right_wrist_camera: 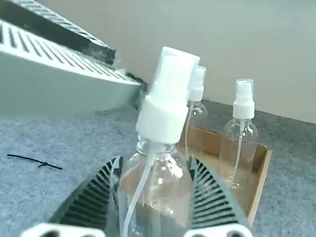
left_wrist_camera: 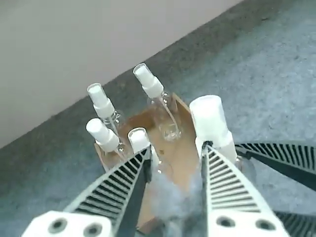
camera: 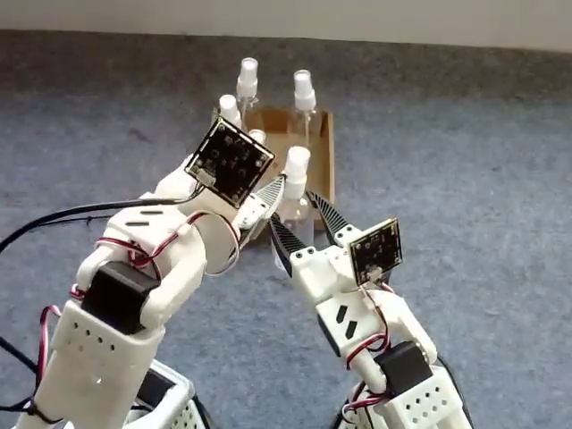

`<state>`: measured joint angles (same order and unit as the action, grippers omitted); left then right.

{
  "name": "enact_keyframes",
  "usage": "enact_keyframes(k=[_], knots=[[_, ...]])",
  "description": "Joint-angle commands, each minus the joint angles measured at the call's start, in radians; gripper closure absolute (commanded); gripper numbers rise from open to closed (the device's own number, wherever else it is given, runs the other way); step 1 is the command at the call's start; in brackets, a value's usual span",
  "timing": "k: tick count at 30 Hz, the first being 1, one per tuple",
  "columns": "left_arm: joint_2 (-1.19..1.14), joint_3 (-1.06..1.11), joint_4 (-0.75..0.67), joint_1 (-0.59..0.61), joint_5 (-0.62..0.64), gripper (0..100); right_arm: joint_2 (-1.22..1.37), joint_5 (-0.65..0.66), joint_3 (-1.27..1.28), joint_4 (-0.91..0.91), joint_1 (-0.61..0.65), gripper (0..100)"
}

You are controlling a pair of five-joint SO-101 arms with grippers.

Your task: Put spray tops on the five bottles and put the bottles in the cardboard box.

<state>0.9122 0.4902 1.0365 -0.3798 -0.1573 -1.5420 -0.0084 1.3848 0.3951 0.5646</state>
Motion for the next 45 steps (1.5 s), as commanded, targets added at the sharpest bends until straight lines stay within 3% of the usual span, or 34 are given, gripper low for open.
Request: enact_keyframes(k=[1, 4, 10, 12, 17, 22, 25, 30, 37, 45], knots=[[0.022, -0.097, 0.011, 0.058, -0.006, 84, -0.008, -0.002, -0.058, -0.019, -0.002, 99.3], [0.019, -0.136, 0.041, 0.171, 0.002, 84, -0.013, 0.112, -0.054, -0.015, 0.002, 99.3], [0.012, -0.120, 0.118, 0.522, 0.075, 84, -0.013, 0.517, -0.054, -0.019, -0.002, 99.3], [0.012, -0.064, 0.106, 0.618, 0.075, 84, -0.005, 0.555, -0.065, -0.035, -0.002, 99.3], [0.010, 0.159, -0.106, 0.704, 0.080, 84, 0.074, 0.423, -0.153, -0.219, -0.007, 99.3], [0.010, 0.332, -0.273, 0.746, 0.081, 84, 0.397, 0.322, -0.291, -0.371, -0.097, 99.3], [0.010, 0.367, -0.296, 0.777, 0.107, 84, 0.579, 0.290, -0.341, -0.496, -0.162, 99.3], [0.010, 0.412, -0.371, 0.854, 0.114, 84, 0.723, 0.296, -0.355, -0.533, -0.174, 99.3], [0.010, 0.516, -0.476, 0.872, 0.110, 84, 0.751, 0.104, -0.193, -0.914, -0.174, 99.4], [0.010, 0.647, -0.600, 0.924, 0.109, 84, 1.070, 0.095, -0.211, -1.194, -0.206, 99.4]])
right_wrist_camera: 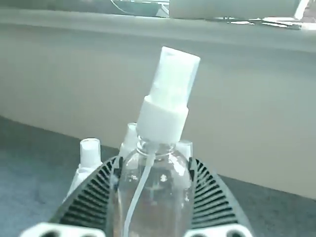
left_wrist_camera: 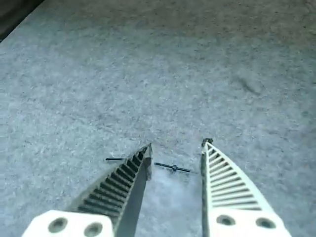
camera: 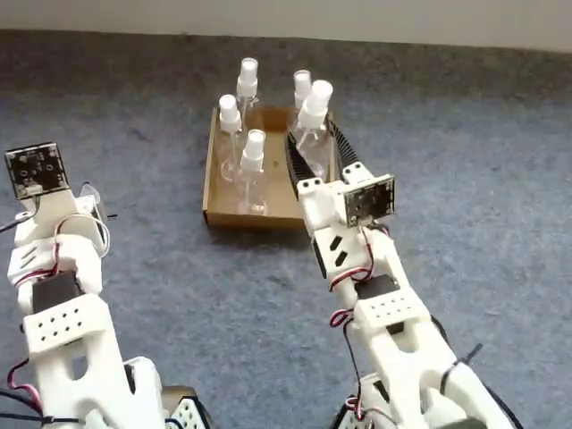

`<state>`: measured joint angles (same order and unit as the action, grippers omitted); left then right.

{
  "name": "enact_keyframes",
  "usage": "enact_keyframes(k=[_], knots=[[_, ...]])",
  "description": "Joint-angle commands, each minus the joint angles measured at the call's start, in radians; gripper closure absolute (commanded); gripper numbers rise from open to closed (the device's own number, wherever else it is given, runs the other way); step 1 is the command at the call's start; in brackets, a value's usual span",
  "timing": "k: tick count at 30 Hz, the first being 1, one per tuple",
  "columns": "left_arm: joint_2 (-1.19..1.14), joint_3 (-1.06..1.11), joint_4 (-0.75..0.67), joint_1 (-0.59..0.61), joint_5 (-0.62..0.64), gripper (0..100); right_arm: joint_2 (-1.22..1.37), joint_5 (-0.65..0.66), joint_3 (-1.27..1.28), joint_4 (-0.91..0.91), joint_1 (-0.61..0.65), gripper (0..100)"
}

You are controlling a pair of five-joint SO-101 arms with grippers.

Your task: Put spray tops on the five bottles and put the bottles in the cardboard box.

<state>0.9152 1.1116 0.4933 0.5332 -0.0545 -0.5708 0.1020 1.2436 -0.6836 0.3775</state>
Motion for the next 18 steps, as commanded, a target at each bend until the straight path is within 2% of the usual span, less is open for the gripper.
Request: enact_keyframes(k=[1, 7, 18], knots=[[0.007, 0.035, -0.060, 0.012, 0.006, 84, 0.140, -0.015, -0.077, -0.148, -0.019, 99.4], [0.007, 0.062, -0.068, 0.007, 0.006, 84, 0.323, -0.017, -0.087, -0.337, -0.025, 99.4], [0.007, 0.064, -0.068, 0.005, 0.006, 84, 0.538, -0.018, -0.093, -0.463, -0.025, 99.4]])
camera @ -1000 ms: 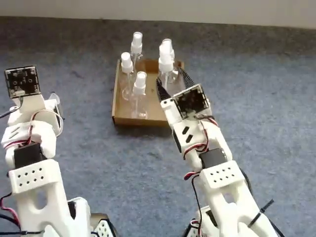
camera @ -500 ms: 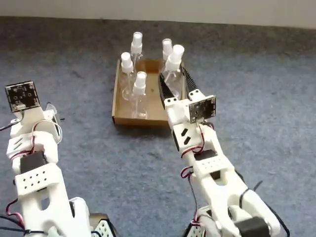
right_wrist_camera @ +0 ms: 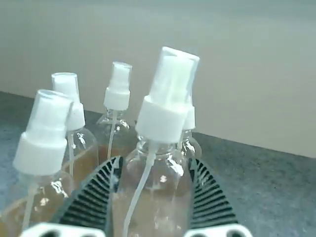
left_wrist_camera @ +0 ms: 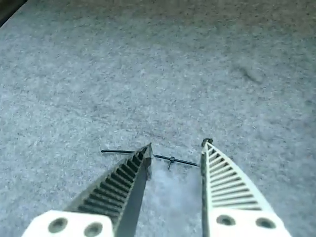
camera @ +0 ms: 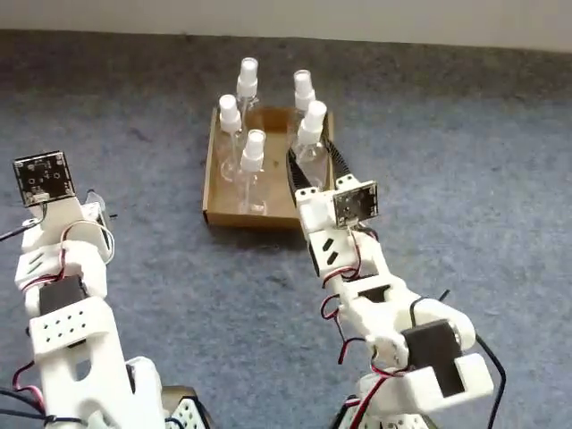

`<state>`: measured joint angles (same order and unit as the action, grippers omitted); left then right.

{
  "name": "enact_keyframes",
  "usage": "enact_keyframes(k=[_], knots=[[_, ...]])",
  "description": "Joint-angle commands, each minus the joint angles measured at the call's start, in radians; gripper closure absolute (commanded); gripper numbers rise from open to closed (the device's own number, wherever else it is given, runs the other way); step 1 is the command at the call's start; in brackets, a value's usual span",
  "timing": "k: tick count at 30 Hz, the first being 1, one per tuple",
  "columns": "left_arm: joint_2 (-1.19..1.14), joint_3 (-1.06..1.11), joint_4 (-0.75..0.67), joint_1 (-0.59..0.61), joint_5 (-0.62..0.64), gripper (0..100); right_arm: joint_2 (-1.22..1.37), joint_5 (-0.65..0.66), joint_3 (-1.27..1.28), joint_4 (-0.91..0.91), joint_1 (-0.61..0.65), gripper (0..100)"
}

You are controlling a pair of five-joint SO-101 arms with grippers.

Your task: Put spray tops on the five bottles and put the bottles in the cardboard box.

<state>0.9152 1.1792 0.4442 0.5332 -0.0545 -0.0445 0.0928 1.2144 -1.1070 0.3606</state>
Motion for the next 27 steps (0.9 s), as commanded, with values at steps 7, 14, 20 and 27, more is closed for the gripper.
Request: enact_keyframes(k=[7, 14, 20, 27], knots=[[0.007, -0.004, -0.018, 0.005, 0.006, 84, 0.079, -0.009, -0.064, -0.039, -0.007, 99.4], [0.007, -0.004, -0.018, 0.005, 0.006, 84, 0.113, -0.008, -0.064, -0.039, -0.007, 99.4], [0.007, -0.004, -0.018, 0.005, 0.006, 84, 0.125, -0.003, -0.062, -0.038, -0.007, 99.4], [0.007, -0.005, -0.018, 0.005, 0.006, 84, 0.124, -0.003, -0.054, -0.038, -0.007, 98.8]])
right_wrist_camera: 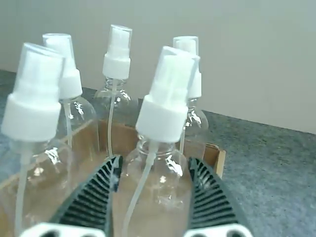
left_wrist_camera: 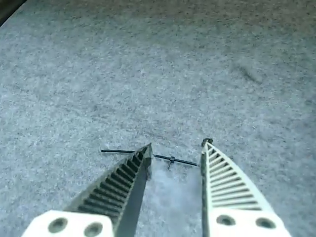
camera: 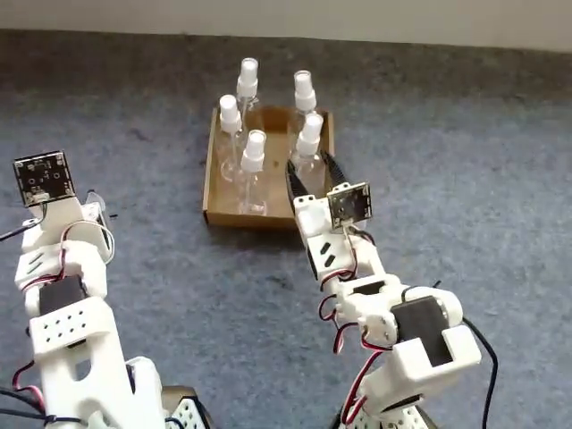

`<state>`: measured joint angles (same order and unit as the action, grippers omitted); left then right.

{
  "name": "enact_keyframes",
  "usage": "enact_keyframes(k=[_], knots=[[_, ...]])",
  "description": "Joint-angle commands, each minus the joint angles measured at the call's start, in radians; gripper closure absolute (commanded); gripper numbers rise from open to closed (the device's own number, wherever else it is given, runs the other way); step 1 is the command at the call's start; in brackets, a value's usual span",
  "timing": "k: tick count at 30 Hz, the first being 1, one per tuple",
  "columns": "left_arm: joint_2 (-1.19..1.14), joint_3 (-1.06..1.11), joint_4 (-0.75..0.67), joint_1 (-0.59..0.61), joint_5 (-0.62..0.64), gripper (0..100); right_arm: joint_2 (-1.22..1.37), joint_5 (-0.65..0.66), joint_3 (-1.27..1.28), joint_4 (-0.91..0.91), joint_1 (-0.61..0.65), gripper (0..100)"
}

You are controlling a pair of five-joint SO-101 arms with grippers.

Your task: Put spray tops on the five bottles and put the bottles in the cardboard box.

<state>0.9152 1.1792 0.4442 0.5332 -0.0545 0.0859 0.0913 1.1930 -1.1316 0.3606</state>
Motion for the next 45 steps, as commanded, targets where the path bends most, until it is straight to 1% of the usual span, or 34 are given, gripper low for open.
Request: enact_keyframes(k=[1, 45], knots=[[0.007, -0.005, -0.018, 0.005, 0.006, 84, -0.008, -0.002, -0.033, -0.013, -0.007, 98.8], [0.007, -0.007, -0.018, 0.005, 0.009, 84, -0.010, 0.002, -0.001, -0.013, -0.008, 98.8]])
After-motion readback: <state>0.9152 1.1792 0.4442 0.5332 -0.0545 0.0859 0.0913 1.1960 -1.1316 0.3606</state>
